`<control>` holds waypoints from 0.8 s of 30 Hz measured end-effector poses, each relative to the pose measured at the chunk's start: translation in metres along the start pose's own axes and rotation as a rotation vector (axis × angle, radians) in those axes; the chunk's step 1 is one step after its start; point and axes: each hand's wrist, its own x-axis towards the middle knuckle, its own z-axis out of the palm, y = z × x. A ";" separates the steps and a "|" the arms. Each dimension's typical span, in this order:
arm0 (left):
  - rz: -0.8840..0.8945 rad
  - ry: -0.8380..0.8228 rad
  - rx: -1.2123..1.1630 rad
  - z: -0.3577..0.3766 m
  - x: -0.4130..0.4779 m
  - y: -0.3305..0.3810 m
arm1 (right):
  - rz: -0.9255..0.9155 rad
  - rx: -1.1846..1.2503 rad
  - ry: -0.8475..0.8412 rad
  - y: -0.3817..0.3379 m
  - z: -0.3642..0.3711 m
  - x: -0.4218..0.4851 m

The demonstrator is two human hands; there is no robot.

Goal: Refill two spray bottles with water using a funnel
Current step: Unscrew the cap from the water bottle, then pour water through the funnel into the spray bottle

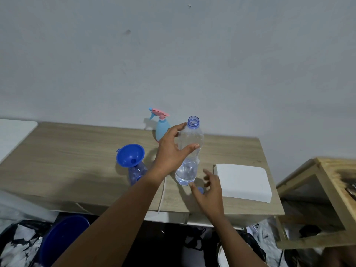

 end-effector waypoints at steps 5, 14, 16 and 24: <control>0.001 0.011 0.068 -0.001 0.001 0.005 | -0.181 0.213 -0.014 -0.070 -0.003 0.030; 0.011 -0.150 0.135 -0.025 0.007 0.026 | -0.228 0.344 0.089 -0.090 0.020 0.041; 0.039 -0.124 0.089 -0.045 0.000 0.026 | -0.287 0.326 0.120 -0.099 0.018 0.038; 0.027 0.198 0.285 -0.151 -0.032 -0.036 | -0.475 0.198 0.208 -0.139 0.011 0.032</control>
